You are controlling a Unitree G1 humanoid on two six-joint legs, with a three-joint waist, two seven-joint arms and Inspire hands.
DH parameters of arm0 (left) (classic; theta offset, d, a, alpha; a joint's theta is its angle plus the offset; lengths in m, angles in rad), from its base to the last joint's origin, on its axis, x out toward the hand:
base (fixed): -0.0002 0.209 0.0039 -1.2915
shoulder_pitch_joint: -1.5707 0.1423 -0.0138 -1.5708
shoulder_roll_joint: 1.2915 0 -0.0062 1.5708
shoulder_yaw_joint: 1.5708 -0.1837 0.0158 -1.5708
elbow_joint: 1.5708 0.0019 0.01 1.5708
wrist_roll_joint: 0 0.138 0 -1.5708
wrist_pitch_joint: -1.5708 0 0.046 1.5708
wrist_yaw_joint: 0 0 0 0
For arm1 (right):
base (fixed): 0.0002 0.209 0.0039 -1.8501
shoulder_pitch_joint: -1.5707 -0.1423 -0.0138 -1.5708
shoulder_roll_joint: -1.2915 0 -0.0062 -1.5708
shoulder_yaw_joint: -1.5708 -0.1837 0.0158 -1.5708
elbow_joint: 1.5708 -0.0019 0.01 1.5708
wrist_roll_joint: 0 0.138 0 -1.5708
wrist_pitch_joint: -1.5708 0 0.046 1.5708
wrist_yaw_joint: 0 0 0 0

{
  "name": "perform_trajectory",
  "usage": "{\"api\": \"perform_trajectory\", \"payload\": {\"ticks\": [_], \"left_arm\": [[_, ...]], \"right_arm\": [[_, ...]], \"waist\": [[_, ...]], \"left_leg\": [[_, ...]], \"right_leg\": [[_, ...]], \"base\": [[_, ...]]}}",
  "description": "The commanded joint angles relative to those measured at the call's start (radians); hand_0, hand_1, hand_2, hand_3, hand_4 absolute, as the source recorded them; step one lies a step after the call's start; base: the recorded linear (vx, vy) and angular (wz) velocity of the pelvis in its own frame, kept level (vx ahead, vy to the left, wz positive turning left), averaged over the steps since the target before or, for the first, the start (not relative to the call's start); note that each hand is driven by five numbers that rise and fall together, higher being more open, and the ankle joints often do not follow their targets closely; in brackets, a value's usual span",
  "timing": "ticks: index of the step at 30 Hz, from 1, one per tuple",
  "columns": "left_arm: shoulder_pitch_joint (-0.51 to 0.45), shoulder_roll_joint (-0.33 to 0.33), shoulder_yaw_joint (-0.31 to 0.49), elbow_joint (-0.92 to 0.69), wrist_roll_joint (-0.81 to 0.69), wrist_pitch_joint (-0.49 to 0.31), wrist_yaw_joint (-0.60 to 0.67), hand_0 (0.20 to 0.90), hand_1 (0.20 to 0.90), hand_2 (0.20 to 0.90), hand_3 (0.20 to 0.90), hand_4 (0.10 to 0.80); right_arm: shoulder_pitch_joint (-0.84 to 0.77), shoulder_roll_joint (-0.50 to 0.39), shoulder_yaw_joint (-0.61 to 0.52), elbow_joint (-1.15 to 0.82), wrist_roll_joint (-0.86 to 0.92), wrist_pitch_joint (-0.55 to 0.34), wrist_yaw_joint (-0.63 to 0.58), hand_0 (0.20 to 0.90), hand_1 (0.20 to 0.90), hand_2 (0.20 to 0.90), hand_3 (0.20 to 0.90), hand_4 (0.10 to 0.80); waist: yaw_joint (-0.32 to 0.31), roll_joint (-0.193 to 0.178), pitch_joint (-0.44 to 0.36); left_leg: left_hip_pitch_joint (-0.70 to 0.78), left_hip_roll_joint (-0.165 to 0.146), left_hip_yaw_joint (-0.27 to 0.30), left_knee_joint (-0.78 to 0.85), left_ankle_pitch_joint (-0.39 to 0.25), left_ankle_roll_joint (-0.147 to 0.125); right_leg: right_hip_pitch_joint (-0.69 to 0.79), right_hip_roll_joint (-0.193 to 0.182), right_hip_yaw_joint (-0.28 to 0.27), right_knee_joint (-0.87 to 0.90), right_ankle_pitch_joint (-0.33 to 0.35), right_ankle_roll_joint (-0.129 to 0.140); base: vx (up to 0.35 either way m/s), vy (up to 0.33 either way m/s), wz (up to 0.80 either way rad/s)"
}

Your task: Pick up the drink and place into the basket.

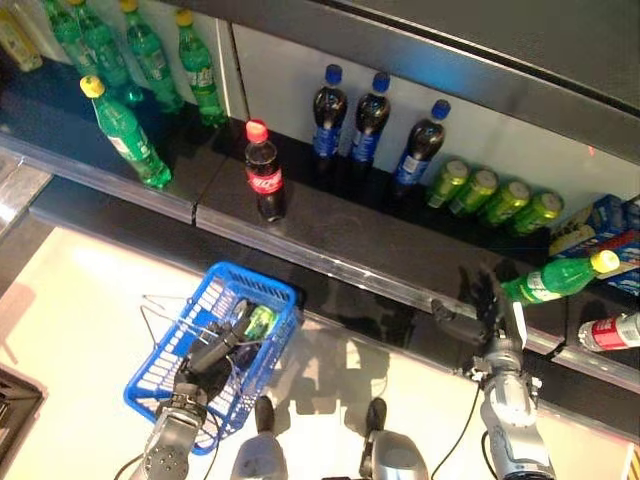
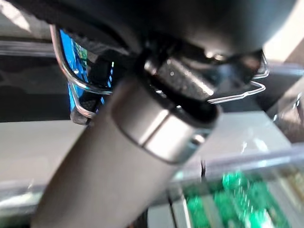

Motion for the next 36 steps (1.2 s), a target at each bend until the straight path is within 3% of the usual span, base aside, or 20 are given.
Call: {"api": "perform_trajectory", "payload": {"ticks": [1, 10, 15, 17, 18, 20, 24, 26, 27, 30, 36], "left_arm": [[-0.094, 0.04, 0.117, -0.129, -0.056, -0.277, -0.156, 0.3, 0.3, 0.3, 0.2, 0.1], [-0.106, 0.045, 0.127, 0.032, -0.015, -0.289, -0.138, 0.3, 0.3, 0.3, 0.2, 0.1], [-0.105, 0.047, 0.108, 0.137, -0.009, -0.279, -0.119, 0.3, 0.3, 0.3, 0.2, 0.1], [-0.095, 0.044, 0.104, 0.195, -0.018, -0.281, -0.119, 0.3, 0.3, 0.3, 0.2, 0.1], [-0.091, 0.041, 0.103, 0.222, -0.022, -0.287, -0.115, 0.3, 0.3, 0.3, 0.2, 0.1], [-0.088, 0.043, 0.097, 0.258, -0.031, -0.294, -0.12, 0.3, 0.3, 0.3, 0.2, 0.1], [-0.109, 0.053, 0.064, 0.366, -0.02, -0.272, -0.119, 0.3, 0.3, 0.3, 0.2, 0.1], [-0.111, 0.059, 0.057, 0.397, -0.016, -0.259, -0.131, 0.3, 0.3, 0.3, 0.2, 0.1], [-0.108, 0.064, 0.043, 0.409, -0.02, -0.241, -0.142, 0.3, 0.3, 0.3, 0.2, 0.1], [-0.11, 0.074, 0.036, 0.433, 0.006, -0.211, -0.15, 0.3, 0.3, 0.3, 0.2, 0.1], [-0.135, 0.094, 0.017, 0.551, 0.05, -0.188, -0.182, 0.3, 0.3, 0.3, 0.2, 0.1]], "right_arm": [[0.055, -0.084, -0.033, 0.052, 0.037, -0.111, -0.063, 0.9, 0.9, 0.9, 0.9, 0.8], [0.061, -0.088, -0.053, 0.223, 0.021, -0.117, -0.136, 0.9, 0.9, 0.9, 0.9, 0.8], [0.062, -0.094, -0.031, 0.333, 0.025, -0.099, -0.099, 0.9, 0.9, 0.9, 0.9, 0.8], [0.039, -0.112, -0.016, 0.419, 0.069, -0.081, -0.049, 0.9, 0.9, 0.9, 0.9, 0.8], [0.02, -0.119, -0.015, 0.462, 0.085, -0.076, -0.023, 0.9, 0.9, 0.9, 0.9, 0.8], [-0.002, -0.133, -0.02, 0.538, 0.089, -0.107, 0.002, 0.9, 0.9, 0.9, 0.9, 0.8], [-0.026, -0.127, -0.032, 0.65, 0.111, -0.114, -0.019, 0.9, 0.9, 0.9, 0.9, 0.8], [-0.026, -0.135, -0.046, 0.695, 0.075, -0.137, 0.003, 0.9, 0.9, 0.9, 0.9, 0.8], [-0.03, -0.145, -0.057, 0.73, 0.067, -0.145, 0.011, 0.9, 0.9, 0.9, 0.9, 0.8], [-0.042, -0.144, -0.063, 0.782, 0.058, -0.136, 0.023, 0.9, 0.9, 0.9, 0.9, 0.8], [-0.053, -0.135, -0.04, 0.893, 0.102, -0.097, 0.108, 0.9, 0.9, 0.9, 0.9, 0.8]], "waist": [[-0.001, 0.082, -0.317], [-0.023, 0.096, -0.314], [-0.035, 0.104, -0.311], [-0.018, 0.104, -0.306], [-0.001, 0.102, -0.302], [0.013, 0.104, -0.299], [0.024, 0.106, -0.301], [0.023, 0.105, -0.298], [0.025, 0.104, -0.293], [0.042, 0.098, -0.286], [0.054, 0.102, -0.293]], "left_leg": [[0.029, -0.018, -0.023, -0.003, -0.067, 0.054], [0.025, -0.002, 0.0, -0.003, -0.059, 0.038], [0.03, 0.001, 0.006, -0.003, -0.059, 0.038], [0.026, -0.014, -0.065, 0.026, -0.07, 0.039], [0.016, -0.033, -0.136, 0.052, -0.089, 0.044], [0.014, -0.041, -0.155, 0.049, -0.095, 0.047], [0.029, -0.068, -0.14, 0.014, -0.098, 0.069], [0.03, -0.096, -0.139, 0.01, -0.109, 0.082], [0.032, -0.119, -0.137, 0.004, -0.118, 0.088], [0.029, -0.133, -0.102, -0.003, -0.123, 0.094], [-0.012, -0.131, -0.083, -0.002, -0.097, 0.127]], "right_leg": [[0.013, 0.024, 0.005, 0.011, 0.003, -0.019], [0.004, 0.043, 0.026, 0.002, 0.006, -0.031], [-0.004, 0.051, 0.035, 0.01, 0.0, -0.039], [-0.003, 0.059, 0.069, 0.013, -0.005, -0.049], [-0.004, 0.061, 0.091, 0.013, -0.006, -0.054], [-0.001, 0.058, 0.094, 0.016, -0.013, -0.053], [-0.011, 0.005, 0.069, 0.029, 0.007, -0.015], [-0.037, -0.038, 0.076, 0.031, 0.064, 0.004], [-0.075, -0.075, 0.074, 0.029, 0.136, 0.023], [-0.125, -0.113, 0.046, 0.07, 0.2, 0.046], [-0.134, -0.046, 0.047, 0.227, 0.102, 0.003]], "base": [[-0.023, -0.052, -0.18], [-0.024, -0.02, -0.05], [-0.031, 0.023, -0.05], [-0.017, 0.124, -0.17], [0.002, 0.131, -0.34], [-0.021, 0.194, -0.94], [-0.01, 0.248, -0.57], [-0.032, 0.295, -0.21], [-0.083, 0.276, -0.26], [-0.119, 0.157, -0.44], [-0.128, 0.009, -0.38]]}}
